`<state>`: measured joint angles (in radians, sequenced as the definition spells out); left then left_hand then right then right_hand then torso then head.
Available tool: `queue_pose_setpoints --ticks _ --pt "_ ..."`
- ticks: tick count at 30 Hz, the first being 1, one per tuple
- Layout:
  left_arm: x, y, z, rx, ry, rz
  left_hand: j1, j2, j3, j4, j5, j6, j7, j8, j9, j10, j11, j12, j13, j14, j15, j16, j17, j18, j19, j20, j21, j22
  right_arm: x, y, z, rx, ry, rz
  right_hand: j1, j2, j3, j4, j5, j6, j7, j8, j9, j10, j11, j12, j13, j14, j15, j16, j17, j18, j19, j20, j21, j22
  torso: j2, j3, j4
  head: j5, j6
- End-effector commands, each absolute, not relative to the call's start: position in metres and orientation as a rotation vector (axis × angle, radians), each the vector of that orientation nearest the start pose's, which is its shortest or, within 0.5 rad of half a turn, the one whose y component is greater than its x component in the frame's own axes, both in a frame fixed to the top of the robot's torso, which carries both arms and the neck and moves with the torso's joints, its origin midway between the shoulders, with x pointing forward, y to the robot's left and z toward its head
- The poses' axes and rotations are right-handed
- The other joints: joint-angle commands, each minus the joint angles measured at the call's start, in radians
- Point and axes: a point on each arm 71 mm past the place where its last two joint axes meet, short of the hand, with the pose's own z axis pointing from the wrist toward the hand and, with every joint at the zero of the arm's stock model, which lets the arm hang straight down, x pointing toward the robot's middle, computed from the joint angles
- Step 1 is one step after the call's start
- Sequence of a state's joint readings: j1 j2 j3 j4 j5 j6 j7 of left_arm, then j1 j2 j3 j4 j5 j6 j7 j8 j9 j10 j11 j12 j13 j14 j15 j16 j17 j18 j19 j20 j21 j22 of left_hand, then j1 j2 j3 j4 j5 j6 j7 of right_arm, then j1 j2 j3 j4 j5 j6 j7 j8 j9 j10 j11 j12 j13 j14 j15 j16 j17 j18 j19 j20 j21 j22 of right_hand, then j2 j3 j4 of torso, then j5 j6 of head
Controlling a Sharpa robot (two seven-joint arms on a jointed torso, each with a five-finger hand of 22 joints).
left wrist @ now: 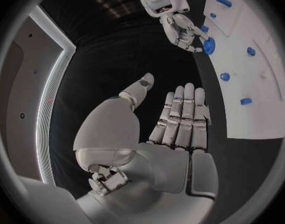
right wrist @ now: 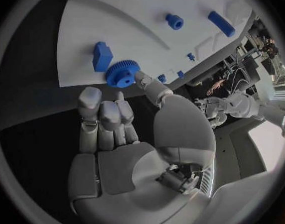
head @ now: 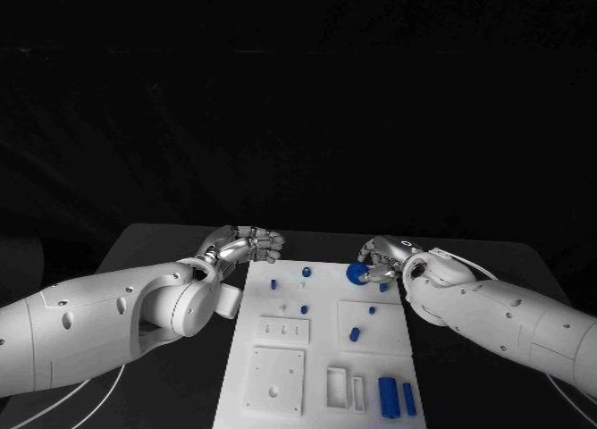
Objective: Assemble the parts on the task board
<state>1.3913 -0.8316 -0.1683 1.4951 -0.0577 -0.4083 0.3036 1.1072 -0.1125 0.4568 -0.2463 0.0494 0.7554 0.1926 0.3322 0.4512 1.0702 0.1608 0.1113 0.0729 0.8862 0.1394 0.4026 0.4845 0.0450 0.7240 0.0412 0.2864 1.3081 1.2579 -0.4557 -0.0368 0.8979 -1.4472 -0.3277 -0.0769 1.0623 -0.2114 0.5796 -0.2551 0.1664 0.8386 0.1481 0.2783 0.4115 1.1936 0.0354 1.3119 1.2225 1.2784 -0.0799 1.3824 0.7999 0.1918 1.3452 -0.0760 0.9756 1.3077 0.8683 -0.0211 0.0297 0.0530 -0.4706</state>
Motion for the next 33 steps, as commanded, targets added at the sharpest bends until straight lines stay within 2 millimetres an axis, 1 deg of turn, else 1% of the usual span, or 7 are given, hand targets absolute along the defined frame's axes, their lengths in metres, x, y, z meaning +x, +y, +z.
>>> queue_pose_setpoints --ticks 1,6,10,17,21,24,33 --pt "0.511 0.215 -0.135 -0.970 1.447 -1.386 -0.006 0.003 -0.002 -0.006 0.003 0.004 0.003 -0.002 -0.001 0.003 0.003 -0.003 -0.002 0.003 0.005 -0.007 0.002 0.014 0.000 0.003 -0.001 0.021 0.594 -0.184 -0.184 -0.102 1.615 0.414 0.000 0.010 0.004 -0.001 -0.004 -0.005 0.001 -0.005 0.000 0.008 0.000 0.004 0.001 -0.005 0.004 0.005 0.002 0.070 0.005 -0.029 0.006 0.024 -0.001 -0.0001 -0.0008 0.002 -0.003" --pt "0.511 0.215 -0.135 -0.970 1.447 -1.387 -0.006 0.003 -0.002 -0.007 0.003 0.004 0.003 -0.002 -0.001 0.003 0.003 -0.003 -0.002 0.003 0.005 -0.007 0.002 0.014 0.000 0.003 -0.001 0.021 0.595 -0.184 -0.186 -0.105 1.626 0.404 0.000 0.011 0.006 -0.001 -0.005 -0.004 0.001 -0.004 0.000 0.009 0.000 0.005 0.002 -0.005 0.004 0.005 0.003 0.070 0.004 -0.029 0.007 0.024 -0.001 0.0002 -0.0025 0.004 -0.005" --pt "0.510 0.215 -0.135 -0.968 1.448 -1.388 -0.006 0.003 -0.002 -0.007 0.003 0.004 0.003 -0.002 -0.001 0.003 0.003 -0.004 -0.002 0.003 0.005 -0.007 0.002 0.014 0.000 0.003 -0.001 0.021 0.596 -0.185 -0.189 -0.113 1.634 0.392 0.001 0.014 0.007 -0.002 -0.006 -0.003 0.001 -0.003 0.001 0.009 0.000 0.006 0.003 -0.004 0.004 0.004 0.004 0.070 0.003 -0.029 0.009 0.024 -0.001 -0.0003 -0.0023 0.003 -0.006" --pt "0.510 0.215 -0.135 -0.968 1.449 -1.388 -0.007 0.003 -0.001 -0.008 0.003 0.004 0.003 -0.002 -0.002 0.003 0.004 -0.004 -0.002 0.003 0.005 -0.007 0.002 0.014 0.000 0.003 -0.001 0.021 0.594 -0.182 -0.194 -0.121 1.649 0.396 0.003 0.022 0.014 -0.004 -0.010 0.010 -0.001 0.004 0.004 0.013 -0.002 0.008 0.006 -0.004 0.003 0.003 0.009 0.070 -0.002 -0.028 0.016 0.023 -0.002 0.0009 -0.0036 0.005 -0.010" --pt "0.510 0.215 -0.135 -0.967 1.449 -1.388 -0.007 0.003 -0.001 -0.008 0.003 0.004 0.003 -0.002 -0.002 0.003 0.003 -0.004 -0.002 0.003 0.005 -0.007 0.002 0.014 0.000 0.003 -0.001 0.021 0.594 -0.181 -0.194 -0.123 1.651 0.397 0.002 0.031 0.021 -0.001 -0.021 0.022 -0.003 0.010 0.006 0.016 -0.004 0.010 0.008 -0.004 0.000 0.001 0.012 0.070 -0.005 -0.027 0.021 0.022 -0.002 0.0006 -0.0037 0.006 -0.011" --pt "0.510 0.215 -0.135 -0.967 1.449 -1.388 -0.007 0.003 -0.001 -0.008 0.003 0.004 0.003 -0.002 -0.002 0.003 0.003 -0.004 -0.002 0.003 0.005 -0.008 0.002 0.014 0.000 0.003 -0.001 0.021 0.594 -0.181 -0.194 -0.123 1.655 0.396 -0.001 0.035 0.024 0.001 -0.025 0.028 -0.004 0.013 0.007 0.018 -0.005 0.011 0.009 -0.003 0.000 -0.001 0.014 0.070 -0.006 -0.027 0.024 0.022 -0.003 -0.0005 -0.0030 0.006 -0.012" --pt "0.510 0.216 -0.135 -0.967 1.448 -1.388 -0.007 0.003 -0.001 -0.008 0.003 0.004 0.003 -0.002 -0.002 0.003 0.003 -0.004 -0.002 0.003 0.006 -0.008 0.002 0.014 0.000 0.003 -0.001 0.021 0.594 -0.178 -0.195 -0.127 1.660 0.386 -0.008 0.034 0.022 0.004 -0.027 0.030 -0.004 0.014 0.007 0.019 -0.005 0.011 0.010 -0.003 0.000 -0.001 0.016 0.070 -0.007 -0.026 0.026 0.022 -0.002 -0.0004 -0.0031 0.006 -0.014"
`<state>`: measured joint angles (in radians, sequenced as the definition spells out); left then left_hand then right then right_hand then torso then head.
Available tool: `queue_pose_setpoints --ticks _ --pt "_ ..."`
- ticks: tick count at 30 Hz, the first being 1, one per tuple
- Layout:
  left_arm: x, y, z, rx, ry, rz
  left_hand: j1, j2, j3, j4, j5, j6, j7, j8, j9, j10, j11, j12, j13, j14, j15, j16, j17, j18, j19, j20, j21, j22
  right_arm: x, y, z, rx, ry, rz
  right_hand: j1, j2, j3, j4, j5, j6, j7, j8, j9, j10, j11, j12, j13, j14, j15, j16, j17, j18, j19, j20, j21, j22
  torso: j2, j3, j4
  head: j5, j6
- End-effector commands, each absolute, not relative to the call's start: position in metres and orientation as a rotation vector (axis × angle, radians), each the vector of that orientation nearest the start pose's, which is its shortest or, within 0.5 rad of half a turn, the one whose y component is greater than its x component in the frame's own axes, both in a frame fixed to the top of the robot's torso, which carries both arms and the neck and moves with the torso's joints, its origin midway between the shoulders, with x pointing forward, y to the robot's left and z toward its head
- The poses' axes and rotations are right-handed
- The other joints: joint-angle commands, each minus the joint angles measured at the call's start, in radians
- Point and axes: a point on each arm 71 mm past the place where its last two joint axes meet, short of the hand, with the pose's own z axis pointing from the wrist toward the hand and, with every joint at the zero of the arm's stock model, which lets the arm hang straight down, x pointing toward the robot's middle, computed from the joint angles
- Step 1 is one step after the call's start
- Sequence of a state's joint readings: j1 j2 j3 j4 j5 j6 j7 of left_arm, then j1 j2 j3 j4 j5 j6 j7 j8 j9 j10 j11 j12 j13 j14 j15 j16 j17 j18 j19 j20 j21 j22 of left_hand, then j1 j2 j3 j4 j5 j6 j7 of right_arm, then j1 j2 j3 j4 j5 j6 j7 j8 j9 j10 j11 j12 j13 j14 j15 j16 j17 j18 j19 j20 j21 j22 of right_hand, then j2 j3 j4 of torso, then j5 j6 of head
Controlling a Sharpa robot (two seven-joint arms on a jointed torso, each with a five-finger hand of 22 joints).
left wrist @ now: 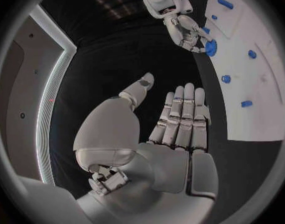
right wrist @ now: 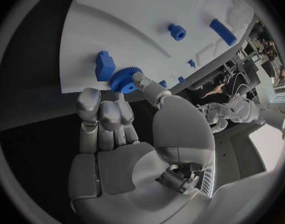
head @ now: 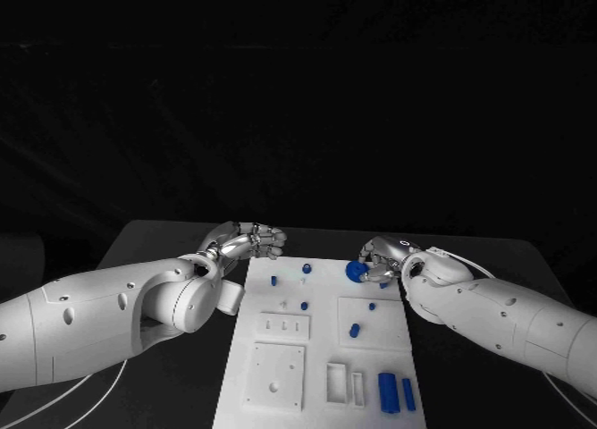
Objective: Assemble the parts on the task board
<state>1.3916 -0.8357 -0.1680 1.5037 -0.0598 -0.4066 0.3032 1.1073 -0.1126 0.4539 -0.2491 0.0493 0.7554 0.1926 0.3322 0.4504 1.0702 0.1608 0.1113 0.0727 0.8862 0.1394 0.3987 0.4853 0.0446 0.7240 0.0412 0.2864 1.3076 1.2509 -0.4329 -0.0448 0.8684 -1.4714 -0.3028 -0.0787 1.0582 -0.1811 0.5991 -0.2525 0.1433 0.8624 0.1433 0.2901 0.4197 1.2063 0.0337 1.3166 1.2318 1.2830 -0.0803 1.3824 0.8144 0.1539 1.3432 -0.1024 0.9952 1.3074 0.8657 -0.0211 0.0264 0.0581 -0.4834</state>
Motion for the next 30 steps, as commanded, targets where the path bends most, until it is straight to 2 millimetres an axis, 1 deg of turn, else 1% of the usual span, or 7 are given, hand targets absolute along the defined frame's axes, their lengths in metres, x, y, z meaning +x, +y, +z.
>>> queue_pose_setpoints --ticks 1,5,10,17,23,28,30 --pt "0.510 0.216 -0.134 -0.967 1.448 -1.388 -0.007 0.003 0.002 -0.005 0.003 0.004 0.003 -0.002 -0.001 0.003 0.003 -0.004 -0.002 0.003 0.005 -0.004 0.001 0.014 0.000 0.003 -0.001 0.022 0.594 -0.177 -0.195 -0.129 1.658 0.382 -0.006 0.003 0.002 0.002 -0.004 0.006 0.001 0.002 -0.001 0.007 -0.003 0.007 0.001 -0.007 0.000 -0.001 0.001 0.108 -0.005 0.000 0.006 0.022 0.000 -0.0002 0.0001 0.001 -0.001" --pt "0.510 0.215 -0.134 -0.964 1.450 -1.388 -0.007 0.003 0.002 -0.006 0.003 0.004 0.003 -0.002 -0.001 0.003 0.003 -0.004 -0.002 0.003 0.005 -0.004 0.001 0.014 0.000 0.003 -0.001 0.022 0.594 -0.173 -0.195 -0.153 1.646 0.357 -0.021 -0.001 -0.003 0.009 0.004 0.005 0.002 0.000 -0.003 0.006 -0.002 0.006 0.000 -0.007 0.001 -0.003 0.004 0.108 -0.006 0.000 0.010 0.021 0.001 -0.0002 -0.0001 0.001 0.000" --pt "0.509 0.215 -0.134 -0.964 1.451 -1.389 -0.007 0.003 0.002 -0.006 0.003 0.004 0.003 -0.002 -0.001 0.003 0.003 -0.004 -0.002 0.003 0.005 -0.004 0.001 0.014 0.000 0.003 -0.001 0.022 0.594 -0.170 -0.194 -0.171 1.621 0.316 -0.028 -0.004 -0.006 0.011 0.007 0.005 0.003 0.000 -0.003 0.006 -0.002 0.006 0.000 -0.007 0.002 -0.003 0.006 0.108 -0.006 0.000 0.011 0.021 0.000 -0.0010 0.0019 -0.001 -0.002" --pt "0.509 0.215 -0.134 -0.965 1.450 -1.388 -0.008 0.003 0.002 -0.006 0.003 0.004 0.003 -0.002 -0.001 0.004 0.003 -0.004 -0.002 0.003 0.006 -0.004 0.001 0.014 0.000 0.003 -0.001 0.022 0.593 -0.166 -0.195 -0.179 1.617 0.300 -0.056 -0.025 -0.008 0.043 -0.004 0.017 -0.002 0.005 -0.002 0.009 -0.007 0.005 0.000 -0.004 -0.003 -0.006 0.012 0.108 -0.006 -0.003 0.016 0.019 0.001 0.0003 0.0003 0.001 -0.003" --pt "0.509 0.215 -0.134 -0.965 1.451 -1.388 -0.008 0.003 0.002 -0.006 0.003 0.005 0.003 -0.002 -0.001 0.004 0.003 -0.005 -0.002 0.003 0.006 -0.004 0.001 0.014 0.000 0.003 -0.001 0.022 0.593 -0.165 -0.195 -0.174 1.611 0.300 -0.094 -0.048 -0.025 0.067 0.010 0.012 -0.002 0.001 -0.003 0.007 -0.006 0.003 -0.001 -0.003 -0.003 -0.007 0.018 0.108 -0.008 -0.005 0.019 0.019 0.000 0.0004 0.0001 0.002 -0.003" --pt "0.509 0.215 -0.134 -0.965 1.451 -1.388 -0.008 0.003 0.002 -0.006 0.003 0.005 0.003 -0.002 -0.001 0.004 0.004 -0.005 -0.002 0.003 0.006 -0.004 0.001 0.014 0.000 0.003 -0.001 0.022 0.592 -0.164 -0.195 -0.177 1.619 0.300 -0.104 -0.049 -0.029 0.076 0.010 0.012 -0.002 0.002 -0.003 0.008 -0.006 0.004 0.000 -0.003 -0.003 -0.008 0.020 0.108 -0.009 -0.007 0.020 0.018 0.000 0.0007 0.0002 0.003 -0.003" --pt "0.509 0.215 -0.134 -0.965 1.451 -1.388 -0.009 0.003 0.002 -0.006 0.003 0.005 0.003 -0.002 -0.001 0.004 0.004 -0.005 -0.002 0.003 0.006 -0.004 0.001 0.014 0.000 0.003 -0.001 0.022 0.592 -0.163 -0.196 -0.181 1.619 0.298 -0.097 -0.045 -0.025 0.076 0.003 0.019 -0.004 0.006 -0.001 0.010 -0.008 0.005 0.002 -0.003 -0.005 -0.009 0.022 0.108 -0.009 -0.009 0.020 0.018 0.000 0.0009 0.0002 0.002 -0.003"
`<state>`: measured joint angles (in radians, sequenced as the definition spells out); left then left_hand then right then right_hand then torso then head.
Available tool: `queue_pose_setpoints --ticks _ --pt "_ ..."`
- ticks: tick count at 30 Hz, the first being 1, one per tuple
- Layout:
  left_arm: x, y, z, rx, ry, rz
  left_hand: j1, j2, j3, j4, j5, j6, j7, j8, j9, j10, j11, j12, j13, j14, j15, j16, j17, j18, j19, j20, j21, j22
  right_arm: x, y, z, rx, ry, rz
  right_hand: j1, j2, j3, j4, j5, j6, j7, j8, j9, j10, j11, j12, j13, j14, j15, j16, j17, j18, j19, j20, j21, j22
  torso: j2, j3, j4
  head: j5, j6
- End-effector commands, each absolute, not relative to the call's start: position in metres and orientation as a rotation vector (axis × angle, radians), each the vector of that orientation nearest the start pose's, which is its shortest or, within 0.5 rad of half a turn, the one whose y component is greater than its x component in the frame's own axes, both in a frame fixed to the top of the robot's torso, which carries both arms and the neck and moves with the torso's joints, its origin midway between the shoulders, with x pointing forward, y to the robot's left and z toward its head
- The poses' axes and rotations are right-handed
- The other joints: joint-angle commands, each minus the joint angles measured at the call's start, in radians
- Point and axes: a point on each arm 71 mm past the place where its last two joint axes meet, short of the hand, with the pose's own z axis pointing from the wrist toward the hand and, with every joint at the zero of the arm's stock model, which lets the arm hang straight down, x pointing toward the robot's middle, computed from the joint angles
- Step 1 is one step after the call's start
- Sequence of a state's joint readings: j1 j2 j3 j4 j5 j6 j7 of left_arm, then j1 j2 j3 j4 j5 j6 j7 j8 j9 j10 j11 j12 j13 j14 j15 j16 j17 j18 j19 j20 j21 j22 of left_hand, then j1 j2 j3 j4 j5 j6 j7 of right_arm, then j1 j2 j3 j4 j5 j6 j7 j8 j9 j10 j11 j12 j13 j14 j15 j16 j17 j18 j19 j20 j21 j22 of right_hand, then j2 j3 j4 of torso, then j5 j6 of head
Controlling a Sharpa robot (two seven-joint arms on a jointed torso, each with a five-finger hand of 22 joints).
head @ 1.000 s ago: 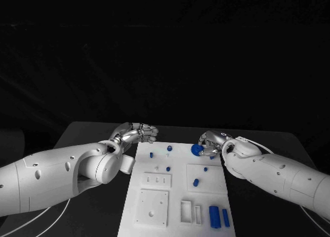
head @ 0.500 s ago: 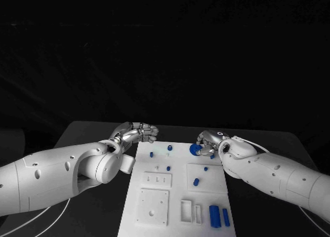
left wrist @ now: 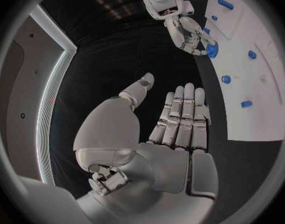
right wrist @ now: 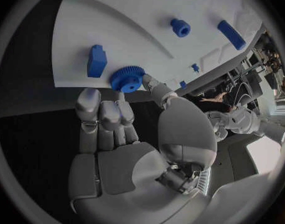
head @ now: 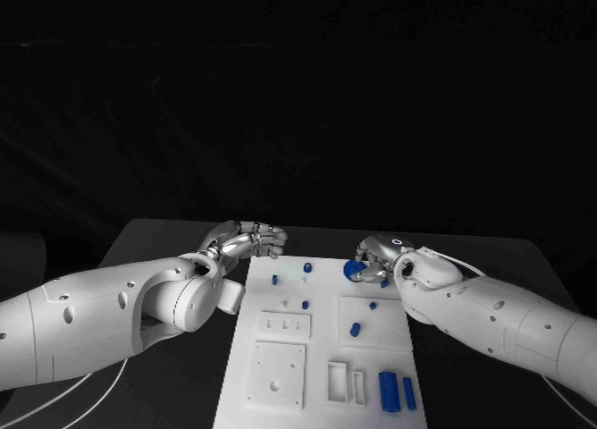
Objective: Assemble the parts on the task board
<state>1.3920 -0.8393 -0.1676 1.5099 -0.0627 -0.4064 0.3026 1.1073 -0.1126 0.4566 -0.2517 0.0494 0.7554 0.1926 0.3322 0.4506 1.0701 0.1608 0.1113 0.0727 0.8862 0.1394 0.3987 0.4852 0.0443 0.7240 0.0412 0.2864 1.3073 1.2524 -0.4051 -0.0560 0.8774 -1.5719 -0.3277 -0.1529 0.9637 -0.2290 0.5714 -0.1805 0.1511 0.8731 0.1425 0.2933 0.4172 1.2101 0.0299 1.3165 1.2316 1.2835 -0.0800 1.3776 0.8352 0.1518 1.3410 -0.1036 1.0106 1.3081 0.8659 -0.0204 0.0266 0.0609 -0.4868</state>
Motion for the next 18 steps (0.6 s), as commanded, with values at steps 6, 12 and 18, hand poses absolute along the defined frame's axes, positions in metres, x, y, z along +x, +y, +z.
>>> queue_pose_setpoints --ticks 6,12,18 --pt "0.5087 0.2155 -0.1339 -0.965 1.451 -1.388 -0.009 0.003 0.000 -0.004 0.003 0.005 0.003 -0.002 -0.002 0.004 0.004 -0.005 -0.002 0.003 0.006 -0.004 0.001 0.014 0.000 0.003 0.000 0.022 0.5919 -0.1624 -0.1961 -0.201 1.617 0.285 0.039 0.018 0.046 0.004 -0.081 0.031 -0.011 0.014 0.006 0.012 -0.011 0.006 0.003 -0.001 -0.012 -0.009 0.008 0.110 -0.008 -0.011 0.007 0.016 0.000 0.0008 -0.0007 0.000 0.000" --pt "0.5085 0.2161 -0.1338 -0.965 1.450 -1.386 -0.009 0.003 0.001 -0.004 0.003 0.005 0.003 -0.002 -0.002 0.004 0.004 -0.005 -0.002 0.003 0.006 -0.004 0.001 0.015 -0.001 0.003 0.000 0.022 0.5904 -0.1599 -0.1962 -0.236 1.600 0.270 0.079 0.036 0.096 -0.007 -0.096 0.069 -0.022 0.031 0.013 0.020 -0.021 0.005 0.003 0.002 -0.020 -0.013 0.013 0.110 -0.009 -0.006 0.013 0.018 0.000 0.0007 -0.0009 0.000 0.000" --pt "0.5085 0.2159 -0.1338 -0.964 1.450 -1.386 -0.009 0.003 0.001 -0.005 0.003 0.005 0.002 -0.002 -0.002 0.004 0.004 -0.005 -0.002 0.003 0.006 -0.004 0.001 0.015 -0.001 0.003 0.000 0.022 0.5893 -0.1575 -0.1958 -0.261 1.574 0.260 0.105 0.062 0.131 -0.038 -0.098 0.115 -0.036 0.053 0.023 0.028 -0.035 0.005 0.006 0.004 -0.033 -0.018 0.017 0.110 -0.013 0.002 0.019 0.019 0.000 0.0006 -0.0002 -0.001 -0.001"
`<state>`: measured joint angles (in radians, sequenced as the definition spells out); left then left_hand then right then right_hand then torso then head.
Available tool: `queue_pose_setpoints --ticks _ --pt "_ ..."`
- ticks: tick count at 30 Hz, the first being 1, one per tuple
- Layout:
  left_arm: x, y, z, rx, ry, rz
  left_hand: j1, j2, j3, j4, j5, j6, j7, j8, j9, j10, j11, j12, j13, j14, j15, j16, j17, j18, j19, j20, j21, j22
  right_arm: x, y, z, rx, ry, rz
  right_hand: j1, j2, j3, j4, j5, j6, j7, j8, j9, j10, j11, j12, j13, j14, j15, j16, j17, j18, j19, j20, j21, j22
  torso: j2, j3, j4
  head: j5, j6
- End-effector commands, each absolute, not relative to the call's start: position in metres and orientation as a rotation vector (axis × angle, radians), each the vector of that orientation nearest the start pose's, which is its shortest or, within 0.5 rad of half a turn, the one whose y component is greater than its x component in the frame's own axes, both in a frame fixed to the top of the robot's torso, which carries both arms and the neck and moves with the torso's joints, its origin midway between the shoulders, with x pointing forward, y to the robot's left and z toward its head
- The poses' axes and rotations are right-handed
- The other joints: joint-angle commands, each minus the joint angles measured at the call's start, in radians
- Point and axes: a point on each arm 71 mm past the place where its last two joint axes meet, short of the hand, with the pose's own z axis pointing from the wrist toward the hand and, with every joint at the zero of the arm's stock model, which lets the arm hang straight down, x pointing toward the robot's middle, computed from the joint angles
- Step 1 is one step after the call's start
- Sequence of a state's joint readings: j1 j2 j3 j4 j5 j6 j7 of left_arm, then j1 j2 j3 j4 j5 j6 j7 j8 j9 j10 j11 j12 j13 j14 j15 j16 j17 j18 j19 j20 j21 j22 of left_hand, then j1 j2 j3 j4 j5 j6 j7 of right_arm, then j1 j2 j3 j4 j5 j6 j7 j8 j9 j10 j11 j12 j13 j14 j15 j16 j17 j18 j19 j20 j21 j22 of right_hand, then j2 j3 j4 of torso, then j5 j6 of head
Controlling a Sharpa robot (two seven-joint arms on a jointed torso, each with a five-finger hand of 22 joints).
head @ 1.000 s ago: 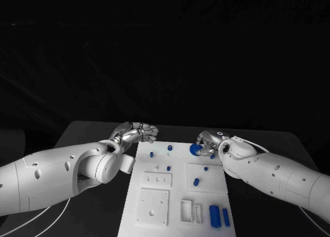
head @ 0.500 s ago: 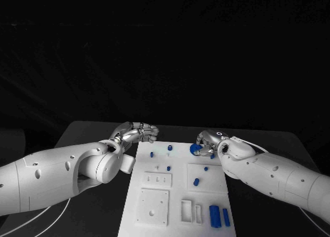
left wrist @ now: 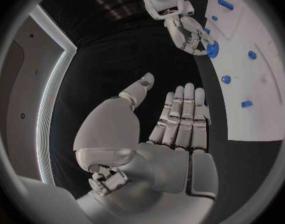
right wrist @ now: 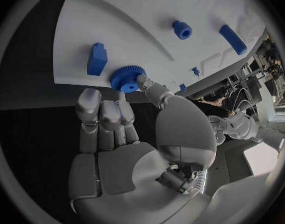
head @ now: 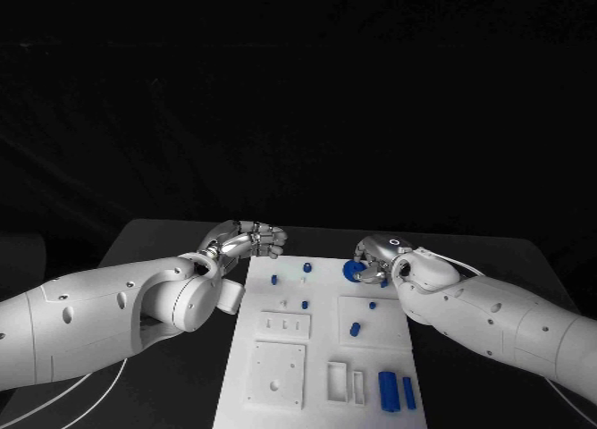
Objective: Assemble the parts on the task board
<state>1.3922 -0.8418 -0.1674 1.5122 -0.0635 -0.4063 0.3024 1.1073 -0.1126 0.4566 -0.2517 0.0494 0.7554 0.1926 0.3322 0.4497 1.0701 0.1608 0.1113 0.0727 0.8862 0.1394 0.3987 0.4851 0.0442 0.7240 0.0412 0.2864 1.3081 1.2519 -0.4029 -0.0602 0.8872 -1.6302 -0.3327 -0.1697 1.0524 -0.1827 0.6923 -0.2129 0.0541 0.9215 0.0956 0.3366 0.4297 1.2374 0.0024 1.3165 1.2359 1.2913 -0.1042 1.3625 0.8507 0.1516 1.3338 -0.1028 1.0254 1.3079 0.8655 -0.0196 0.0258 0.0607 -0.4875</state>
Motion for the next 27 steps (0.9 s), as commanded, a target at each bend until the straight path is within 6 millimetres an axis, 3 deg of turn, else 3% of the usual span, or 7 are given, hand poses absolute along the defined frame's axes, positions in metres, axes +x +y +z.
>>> queue_pose_setpoints --ticks 1,20,27 --pt "0.508 0.216 -0.134 -0.964 1.450 -1.386 -0.009 0.004 0.001 -0.005 0.003 0.005 0.002 -0.002 -0.001 0.004 0.004 -0.005 -0.002 0.003 0.006 -0.004 0.002 0.015 -0.001 0.003 0.000 0.021 0.589 -0.157 -0.195 -0.264 1.566 0.260 0.017 0.018 0.014 -0.008 -0.001 0.070 0.009 0.011 0.011 0.002 -0.009 0.005 0.002 -0.003 -0.010 -0.004 0.002 0.110 -0.006 0.002 0.005 0.019 0.000 -0.0003 0.0005 -0.002 0.000" --pt "0.508 0.221 -0.133 -0.967 1.442 -1.376 -0.009 0.004 0.002 -0.006 0.003 0.006 0.002 -0.002 -0.001 0.005 0.004 -0.006 -0.002 0.003 0.006 -0.005 0.002 0.015 -0.001 0.003 0.000 0.021 0.578 -0.154 -0.188 -0.284 1.475 0.265 -0.013 0.010 0.026 -0.004 -0.002 0.105 -0.004 0.022 0.021 0.040 -0.022 0.025 0.029 0.002 -0.023 -0.008 0.009 0.110 0.000 0.008 0.015 0.016 -0.001 -0.0004 -0.0001 -0.001 -0.003" --pt "0.509 0.223 -0.133 -0.968 1.438 -1.372 -0.009 0.004 0.003 -0.006 0.003 0.006 0.002 -0.001 -0.001 0.005 0.003 -0.006 -0.002 0.003 0.006 -0.005 0.002 0.015 -0.001 0.003 0.000 0.021 0.572 -0.148 -0.175 -0.309 1.421 0.283 -0.016 -0.001 0.033 0.006 -0.002 0.108 -0.006 0.022 0.022 0.044 -0.024 0.025 0.030 0.003 -0.025 -0.009 0.011 0.110 0.003 0.007 0.016 0.015 -0.001 -0.0005 -0.0008 0.000 -0.002"
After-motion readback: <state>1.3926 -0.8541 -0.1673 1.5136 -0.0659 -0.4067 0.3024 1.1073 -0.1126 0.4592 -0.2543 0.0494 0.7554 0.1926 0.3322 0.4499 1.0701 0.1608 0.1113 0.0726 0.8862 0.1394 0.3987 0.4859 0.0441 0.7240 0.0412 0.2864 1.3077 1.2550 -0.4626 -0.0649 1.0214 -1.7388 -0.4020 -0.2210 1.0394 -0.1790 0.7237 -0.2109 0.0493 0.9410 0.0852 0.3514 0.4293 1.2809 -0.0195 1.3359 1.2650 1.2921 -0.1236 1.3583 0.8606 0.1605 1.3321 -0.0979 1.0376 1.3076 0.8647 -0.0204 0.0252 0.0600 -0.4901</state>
